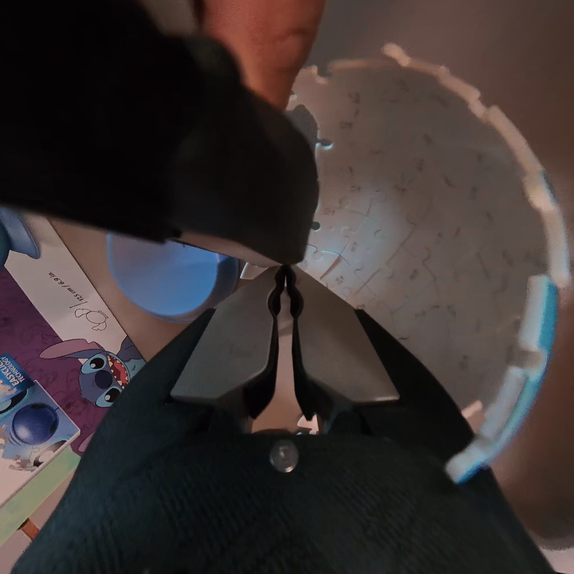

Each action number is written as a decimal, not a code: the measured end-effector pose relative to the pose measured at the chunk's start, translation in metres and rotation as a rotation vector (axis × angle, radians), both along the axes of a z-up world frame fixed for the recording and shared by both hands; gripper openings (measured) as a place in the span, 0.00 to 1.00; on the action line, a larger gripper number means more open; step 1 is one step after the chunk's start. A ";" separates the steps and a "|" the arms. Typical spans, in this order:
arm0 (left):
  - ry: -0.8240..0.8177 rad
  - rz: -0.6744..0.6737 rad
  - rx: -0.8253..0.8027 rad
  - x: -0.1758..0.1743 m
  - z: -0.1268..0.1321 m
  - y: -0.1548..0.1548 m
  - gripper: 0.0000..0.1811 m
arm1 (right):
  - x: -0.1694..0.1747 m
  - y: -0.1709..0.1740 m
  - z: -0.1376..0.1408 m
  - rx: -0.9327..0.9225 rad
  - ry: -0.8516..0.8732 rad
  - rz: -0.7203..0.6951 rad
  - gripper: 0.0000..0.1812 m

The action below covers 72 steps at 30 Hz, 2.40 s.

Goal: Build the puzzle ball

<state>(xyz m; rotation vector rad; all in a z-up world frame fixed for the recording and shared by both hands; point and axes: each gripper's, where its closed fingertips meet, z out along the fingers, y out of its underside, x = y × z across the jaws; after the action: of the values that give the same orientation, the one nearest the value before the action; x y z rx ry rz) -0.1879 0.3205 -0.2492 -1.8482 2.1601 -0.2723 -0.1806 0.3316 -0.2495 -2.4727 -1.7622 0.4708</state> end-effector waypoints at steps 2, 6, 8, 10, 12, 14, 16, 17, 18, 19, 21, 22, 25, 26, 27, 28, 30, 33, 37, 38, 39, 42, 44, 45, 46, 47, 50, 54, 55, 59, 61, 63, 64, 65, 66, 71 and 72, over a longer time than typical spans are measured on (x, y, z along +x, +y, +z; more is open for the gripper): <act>-0.004 0.002 -0.003 0.000 0.000 0.000 0.00 | 0.000 0.000 0.000 -0.028 -0.012 -0.008 0.04; -0.012 0.003 -0.010 0.000 0.000 0.000 0.00 | 0.000 0.000 0.000 -0.034 -0.043 0.009 0.04; -0.019 0.001 -0.013 0.001 0.000 0.000 0.00 | 0.000 0.000 0.000 -0.043 -0.043 0.012 0.04; -0.031 -0.002 -0.013 0.001 0.001 0.000 0.00 | 0.000 0.000 0.000 -0.049 -0.041 0.009 0.04; -0.046 0.006 -0.017 0.000 0.003 0.002 0.00 | -0.001 -0.002 0.000 -0.062 -0.039 0.012 0.04; -0.066 0.030 0.000 -0.003 0.008 0.008 0.00 | -0.002 -0.004 0.000 -0.091 -0.032 0.011 0.04; -0.094 0.057 0.009 -0.006 0.016 0.014 0.00 | -0.003 -0.006 0.000 -0.096 -0.031 0.019 0.04; -0.110 0.069 0.011 -0.007 0.021 0.015 0.00 | -0.004 -0.006 0.000 -0.088 -0.033 0.026 0.04; -0.123 0.079 0.018 -0.009 0.024 0.017 0.00 | -0.004 -0.006 0.000 -0.080 -0.034 0.031 0.04; -0.131 0.090 0.028 -0.011 0.028 0.018 0.00 | -0.004 -0.006 0.000 -0.074 -0.032 0.032 0.04; -0.151 0.112 0.050 -0.015 0.034 0.019 0.00 | -0.004 -0.006 0.000 -0.075 -0.025 0.025 0.04; -0.168 0.118 0.052 -0.015 0.039 0.017 0.00 | -0.004 -0.006 0.000 -0.074 -0.024 0.022 0.04; -0.214 0.130 0.066 -0.019 0.053 0.007 0.00 | -0.004 -0.006 0.000 -0.055 -0.031 0.024 0.04; -0.224 0.133 0.075 -0.021 0.058 0.003 0.00 | -0.004 -0.006 0.000 -0.051 -0.035 0.024 0.04; -0.234 0.134 0.082 -0.023 0.062 -0.002 0.00 | -0.004 -0.006 0.000 -0.048 -0.039 0.025 0.04; -0.248 0.136 0.089 -0.024 0.067 -0.007 0.00 | -0.004 -0.006 0.000 -0.046 -0.043 0.025 0.04; -0.290 0.143 0.091 -0.026 0.076 -0.017 0.00 | -0.004 -0.006 0.000 -0.046 -0.048 0.028 0.04; -0.354 0.168 0.069 -0.030 0.086 -0.028 0.00 | -0.004 -0.006 0.000 -0.050 -0.053 0.033 0.04; -0.407 0.220 0.014 -0.039 0.094 -0.033 0.00 | -0.003 -0.006 0.000 -0.041 -0.064 0.044 0.04; -0.418 0.225 0.002 -0.040 0.095 -0.036 0.00 | -0.003 -0.006 0.000 -0.042 -0.068 0.043 0.04; -0.429 0.230 0.003 -0.041 0.097 -0.038 0.00 | -0.003 -0.007 0.000 -0.043 -0.072 0.043 0.04; -0.437 0.236 0.002 -0.042 0.098 -0.047 0.00 | -0.003 -0.007 0.000 -0.036 -0.080 0.047 0.04; -0.425 0.252 0.004 -0.044 0.095 -0.052 0.00 | -0.003 -0.007 -0.001 -0.036 -0.079 0.043 0.04; -0.421 0.257 0.000 -0.045 0.094 -0.055 0.00 | -0.003 -0.007 0.000 -0.037 -0.077 0.041 0.04; -0.417 0.263 0.002 -0.046 0.092 -0.058 0.00 | -0.003 -0.007 0.000 -0.037 -0.075 0.042 0.04; -0.413 0.271 0.007 -0.048 0.091 -0.060 0.00 | -0.003 -0.007 0.000 -0.036 -0.072 0.044 0.04; -0.430 0.312 -0.007 -0.050 0.088 -0.070 0.00 | -0.004 -0.007 0.000 -0.044 -0.062 0.048 0.04; -0.433 0.367 -0.001 -0.056 0.074 -0.082 0.00 | -0.004 -0.007 0.000 -0.036 -0.059 0.060 0.04; -0.440 0.384 0.005 -0.057 0.072 -0.084 0.00 | -0.004 -0.007 0.000 -0.038 -0.060 0.061 0.04; -0.492 0.445 0.011 -0.064 0.064 -0.094 0.00 | -0.004 -0.007 0.000 -0.043 -0.066 0.055 0.04; -0.504 0.481 0.021 -0.069 0.059 -0.098 0.00 | -0.004 -0.007 -0.001 -0.034 -0.073 0.047 0.04; -0.514 0.515 0.041 -0.076 0.054 -0.102 0.00 | -0.004 -0.007 -0.001 -0.023 -0.082 0.045 0.04; -0.520 0.537 0.059 -0.079 0.053 -0.103 0.00 | -0.004 -0.007 -0.001 -0.014 -0.087 0.049 0.04; -0.528 0.556 0.066 -0.083 0.051 -0.104 0.00 | -0.004 -0.007 -0.001 -0.009 -0.091 0.050 0.04; -0.543 0.571 0.066 -0.085 0.050 -0.106 0.00 | -0.004 -0.007 -0.001 -0.011 -0.094 0.045 0.04; -0.623 0.613 0.087 -0.093 0.047 -0.110 0.00 | -0.004 -0.007 -0.001 -0.015 -0.107 0.041 0.04; -0.628 0.617 0.103 -0.094 0.046 -0.110 0.00 | -0.004 -0.007 -0.001 -0.017 -0.113 0.036 0.04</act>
<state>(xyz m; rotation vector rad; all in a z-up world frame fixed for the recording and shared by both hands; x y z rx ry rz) -0.2819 0.2106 -0.2031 -1.9244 1.1220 -0.5025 -0.1843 0.3246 -0.2502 -2.5300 -1.8545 0.3560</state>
